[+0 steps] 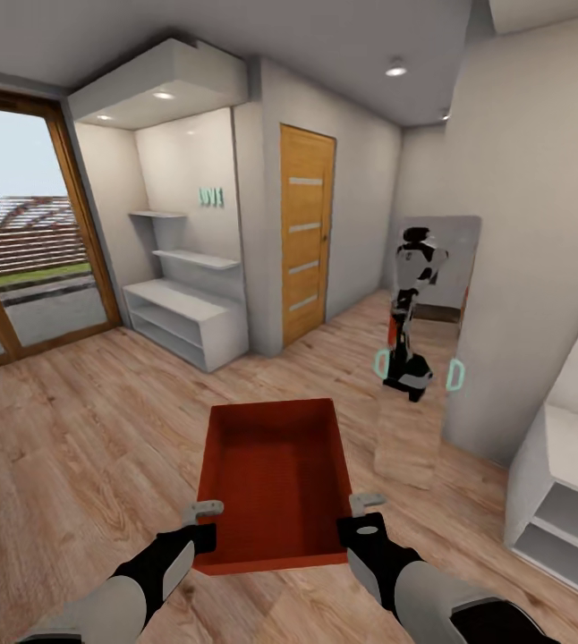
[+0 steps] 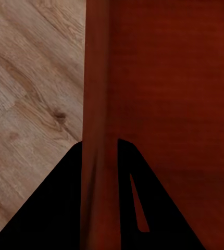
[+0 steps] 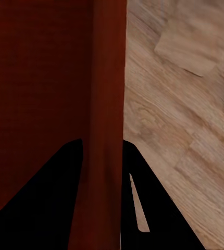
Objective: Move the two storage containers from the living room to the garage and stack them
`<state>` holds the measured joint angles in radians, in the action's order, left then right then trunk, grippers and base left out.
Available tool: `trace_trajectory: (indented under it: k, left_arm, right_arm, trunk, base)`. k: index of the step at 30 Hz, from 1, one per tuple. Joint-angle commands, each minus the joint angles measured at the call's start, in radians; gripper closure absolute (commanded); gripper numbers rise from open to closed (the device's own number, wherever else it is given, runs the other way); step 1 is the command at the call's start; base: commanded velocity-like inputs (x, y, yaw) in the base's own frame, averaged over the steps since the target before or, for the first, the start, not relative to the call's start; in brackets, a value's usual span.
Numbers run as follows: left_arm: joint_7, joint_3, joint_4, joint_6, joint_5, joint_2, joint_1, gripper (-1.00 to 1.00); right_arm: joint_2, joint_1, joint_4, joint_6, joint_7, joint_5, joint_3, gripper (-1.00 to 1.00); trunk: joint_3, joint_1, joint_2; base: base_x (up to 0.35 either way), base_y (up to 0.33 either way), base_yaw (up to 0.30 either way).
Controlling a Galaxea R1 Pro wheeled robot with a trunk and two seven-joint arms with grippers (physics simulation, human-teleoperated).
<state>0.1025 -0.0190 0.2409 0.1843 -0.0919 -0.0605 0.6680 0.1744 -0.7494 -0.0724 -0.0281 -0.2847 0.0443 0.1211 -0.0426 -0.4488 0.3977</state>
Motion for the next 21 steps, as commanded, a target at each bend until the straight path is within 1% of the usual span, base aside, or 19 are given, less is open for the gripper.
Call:
trace_trajectory:
  k: [1,3,6,21]
  left_arm:
    - [0.008,-0.012,0.020,0.006,-0.012,0.050,0.001,1.00]
    - [0.008,-0.012,0.020,0.006,-0.012,0.050,0.001,1.00]
    - [0.008,-0.012,0.020,0.006,-0.012,0.050,0.001,1.00]
    - [0.008,-0.012,0.020,0.006,-0.012,0.050,0.001,1.00]
  right_arm:
    - [0.000,-0.001,0.004,-0.003,-0.012,-0.006,-0.012,1.00]
    - [0.000,-0.001,0.004,-0.003,-0.012,-0.006,-0.012,1.00]
    - [0.000,-0.001,0.004,-0.003,-0.013,-0.006,-0.012,1.00]
    - [0.000,-0.001,0.004,-0.003,-0.012,-0.006,-0.012,1.00]
  trunk:
    - [-0.002,-0.001,0.002]
    - [-0.002,-0.001,0.002]
    - [-0.002,-0.001,0.002]
    - [-0.002,-0.001,0.002]
  base:
    - [0.321,0.000,0.270]
    - [0.321,0.000,0.270]
    - [0.321,0.000,0.108]
    - [0.321,0.000,0.008]
